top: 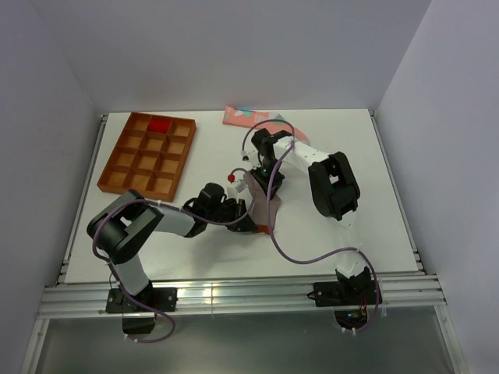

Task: Roll the socks
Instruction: Roll the sock at the center of the board.

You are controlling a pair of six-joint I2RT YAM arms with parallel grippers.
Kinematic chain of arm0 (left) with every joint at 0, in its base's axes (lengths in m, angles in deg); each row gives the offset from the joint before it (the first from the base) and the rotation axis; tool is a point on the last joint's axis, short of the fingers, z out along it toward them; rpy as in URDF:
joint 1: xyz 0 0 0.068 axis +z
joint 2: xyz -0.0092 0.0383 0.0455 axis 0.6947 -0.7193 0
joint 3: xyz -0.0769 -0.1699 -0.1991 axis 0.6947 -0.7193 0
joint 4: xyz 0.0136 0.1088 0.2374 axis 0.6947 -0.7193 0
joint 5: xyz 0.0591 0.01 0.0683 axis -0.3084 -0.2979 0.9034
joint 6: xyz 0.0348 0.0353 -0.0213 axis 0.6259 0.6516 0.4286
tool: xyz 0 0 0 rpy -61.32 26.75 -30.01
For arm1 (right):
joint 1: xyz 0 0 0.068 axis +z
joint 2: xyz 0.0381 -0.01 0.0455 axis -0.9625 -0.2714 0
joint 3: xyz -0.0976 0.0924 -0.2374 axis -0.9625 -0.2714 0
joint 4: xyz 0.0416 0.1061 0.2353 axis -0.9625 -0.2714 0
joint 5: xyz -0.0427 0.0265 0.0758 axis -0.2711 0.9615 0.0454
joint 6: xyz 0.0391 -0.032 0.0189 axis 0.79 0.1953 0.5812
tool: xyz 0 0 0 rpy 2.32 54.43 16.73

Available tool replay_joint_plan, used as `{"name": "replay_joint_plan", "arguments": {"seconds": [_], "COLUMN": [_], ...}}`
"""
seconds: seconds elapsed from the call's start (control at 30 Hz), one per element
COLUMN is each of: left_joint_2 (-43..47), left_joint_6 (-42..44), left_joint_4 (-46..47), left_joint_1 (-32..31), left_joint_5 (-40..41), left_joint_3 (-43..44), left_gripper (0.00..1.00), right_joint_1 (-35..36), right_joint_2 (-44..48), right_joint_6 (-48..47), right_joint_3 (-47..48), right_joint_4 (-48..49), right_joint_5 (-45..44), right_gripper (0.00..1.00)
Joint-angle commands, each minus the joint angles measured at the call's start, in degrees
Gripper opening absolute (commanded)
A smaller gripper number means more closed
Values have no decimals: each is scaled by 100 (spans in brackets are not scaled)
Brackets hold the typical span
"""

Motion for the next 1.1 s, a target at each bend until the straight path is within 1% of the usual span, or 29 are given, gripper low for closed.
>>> {"name": "replay_joint_plan", "arguments": {"seconds": [0.0, 0.1, 0.2, 0.37, 0.47, 0.5, 0.67, 0.77, 0.8, 0.87, 0.93, 0.97, 1.0, 1.03, 1.07], "left_joint_2": [-229, -405, -554, -616, -625, -625, -607, -625, -625, -651, -695, -713, -782, -835, -879], "left_joint_6": [164, 33, -91, -468, -705, -767, -1119, -1251, -1312, -1496, -1567, -1594, -1603, -1603, -1542], "left_joint_4": [-732, -919, -1304, -2209, -2631, -2772, -3221, -3450, -3720, -3749, -3976, -4099, -4196, -4545, -4697], "left_joint_1": [-50, -50, -41, -41, -41, -41, -32, -41, -32, -32, -23, -23, -23, -23, -32], "left_joint_5": [-115, -159, -229, -186, -229, -204, -265, -256, -247, -334, -432, -441, -528, -502, -467], "left_joint_3": [358, 507, 709, 1096, 1289, 1333, 1597, 1773, 1817, 1931, 2133, 2220, 2404, 2528, 2642], "left_gripper": [0, 0, 0, 0, 0, 0, 0, 0, 0, 0, 0, 0, 0, 0, 0], "right_joint_1": [93, 181, 190, 198, 164, 129, 23, -109, -153, -328, -416, -469, -469, -478, -461], "right_joint_2": [-119, 109, 302, 698, 1032, 1189, 1744, 2069, 2218, 2394, 2754, 2912, 3244, 3404, 3580], "right_joint_6": [-253, -306, -412, -579, -517, -491, -421, -385, -377, -429, -674, -780, -1033, -1192, -1342], "right_joint_3": [-331, -587, -763, -974, -1194, -1264, -1563, -1686, -1721, -1888, -2090, -2361, -2511, -2643, -2888], "right_joint_4": [414, 599, 730, 1029, 1372, 1442, 1706, 1786, 1812, 1821, 1891, 1935, 1996, 1970, 1961], "right_joint_5": [-205, -144, -3, 173, 190, 207, 304, 400, 497, 602, 752, 778, 796, 1031, 1138], "right_gripper": [19, 19, 19, 22, 29, 34, 43, 44, 44, 42, 42, 41, 41, 41, 41]}}
